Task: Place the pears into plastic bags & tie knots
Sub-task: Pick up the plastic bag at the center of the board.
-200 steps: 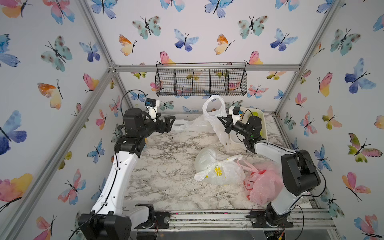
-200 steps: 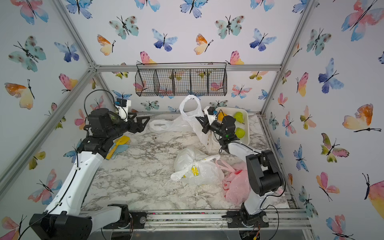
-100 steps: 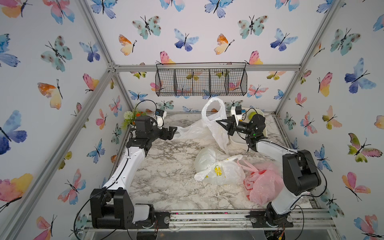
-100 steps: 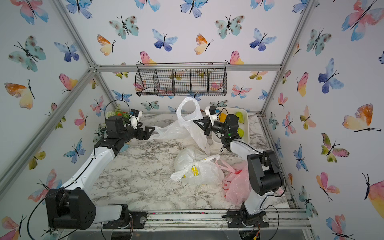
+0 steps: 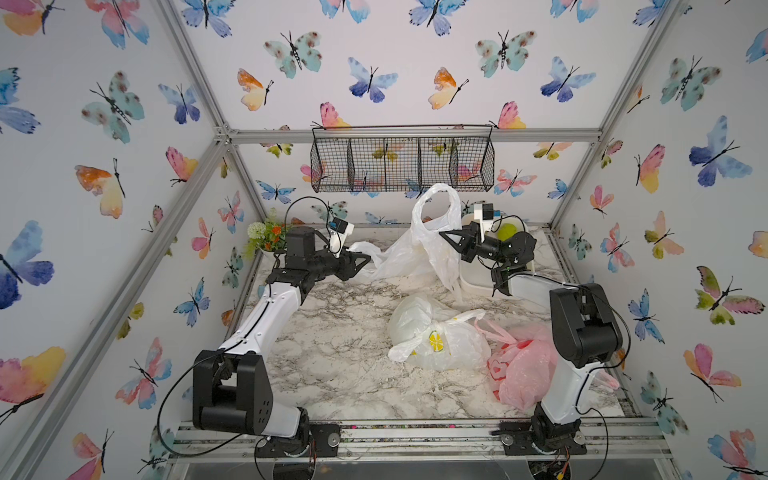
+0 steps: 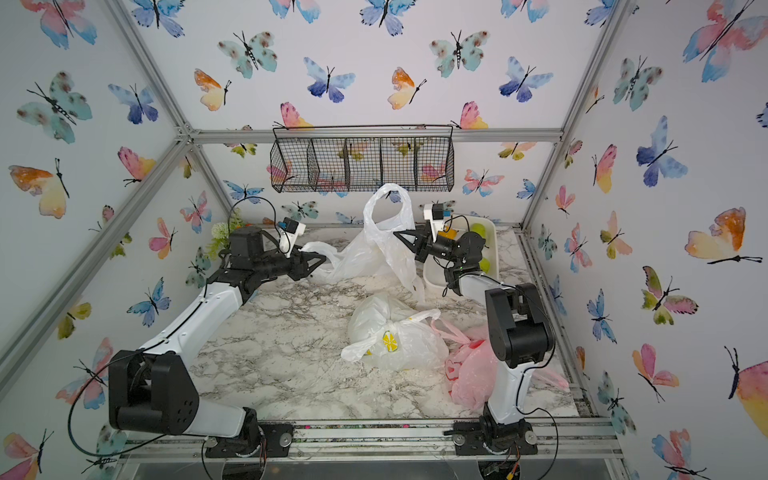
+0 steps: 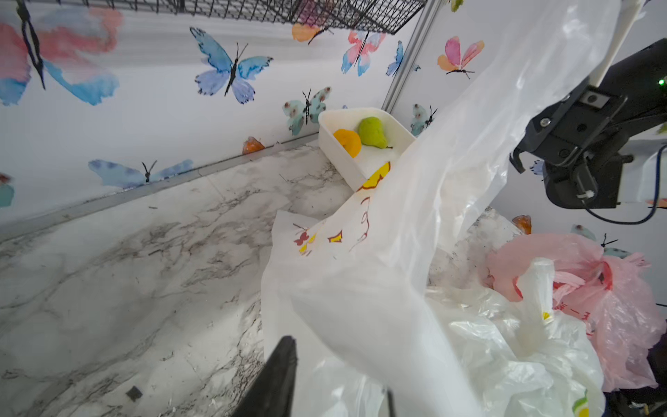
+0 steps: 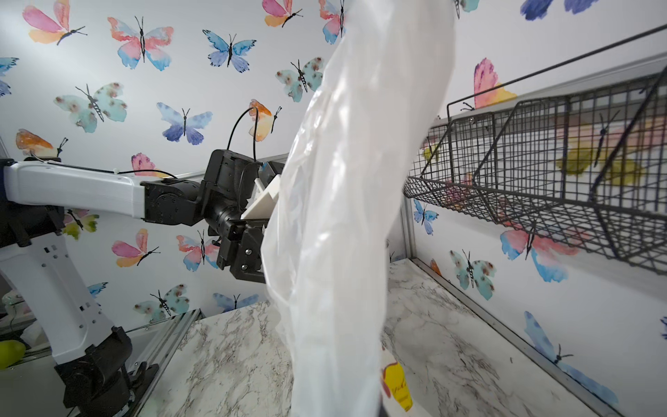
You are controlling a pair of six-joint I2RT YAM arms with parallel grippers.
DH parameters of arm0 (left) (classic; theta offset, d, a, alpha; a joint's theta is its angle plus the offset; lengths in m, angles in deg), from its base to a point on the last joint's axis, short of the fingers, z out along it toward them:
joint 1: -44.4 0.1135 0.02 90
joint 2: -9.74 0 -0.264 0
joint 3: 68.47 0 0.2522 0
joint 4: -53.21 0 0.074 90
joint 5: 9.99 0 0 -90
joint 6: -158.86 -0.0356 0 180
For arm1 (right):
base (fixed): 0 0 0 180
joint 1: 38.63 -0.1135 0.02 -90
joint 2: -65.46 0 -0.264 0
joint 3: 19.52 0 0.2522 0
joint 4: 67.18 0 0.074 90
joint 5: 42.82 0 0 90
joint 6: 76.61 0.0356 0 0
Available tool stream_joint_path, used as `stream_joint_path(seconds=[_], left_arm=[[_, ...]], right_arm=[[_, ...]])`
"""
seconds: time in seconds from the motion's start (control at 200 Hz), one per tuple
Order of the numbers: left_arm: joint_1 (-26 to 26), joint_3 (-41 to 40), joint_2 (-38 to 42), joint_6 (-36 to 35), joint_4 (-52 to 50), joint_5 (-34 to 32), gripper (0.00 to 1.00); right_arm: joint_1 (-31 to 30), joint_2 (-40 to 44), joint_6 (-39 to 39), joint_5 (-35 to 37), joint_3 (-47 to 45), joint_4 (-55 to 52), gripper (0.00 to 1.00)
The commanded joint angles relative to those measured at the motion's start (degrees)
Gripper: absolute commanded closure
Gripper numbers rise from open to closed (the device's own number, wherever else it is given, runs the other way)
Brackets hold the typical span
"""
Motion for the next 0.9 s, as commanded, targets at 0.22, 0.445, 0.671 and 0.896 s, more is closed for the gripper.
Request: stream_joint_path(seconds=[0.22,0.445,0.671,0.896], left_arm=[[5.24,20.05,5.05,18.25,-5.45,-20.38,1.0],[-4.67,27.37,1.59,18.64,-6.78,-16.46,1.0],[-8.61,33.31,-7.62,17.23,-10.27,-11.53,1.0],[-8.67,32.21,-8.21,18.22,-9.64,-9.63,0.99]], right_arm=[[4.13,11.18,-12.04,37.25,0.64,-51.34,0.37],[12.96,10.55,-9.75,56.18,4.14,-80.86,0.37],[13.01,0.07,-14.73,73.52,15.63,-97.24,0.3],[13.0,-10.07,-17.63,73.39,24.41,-98.84,0.28]])
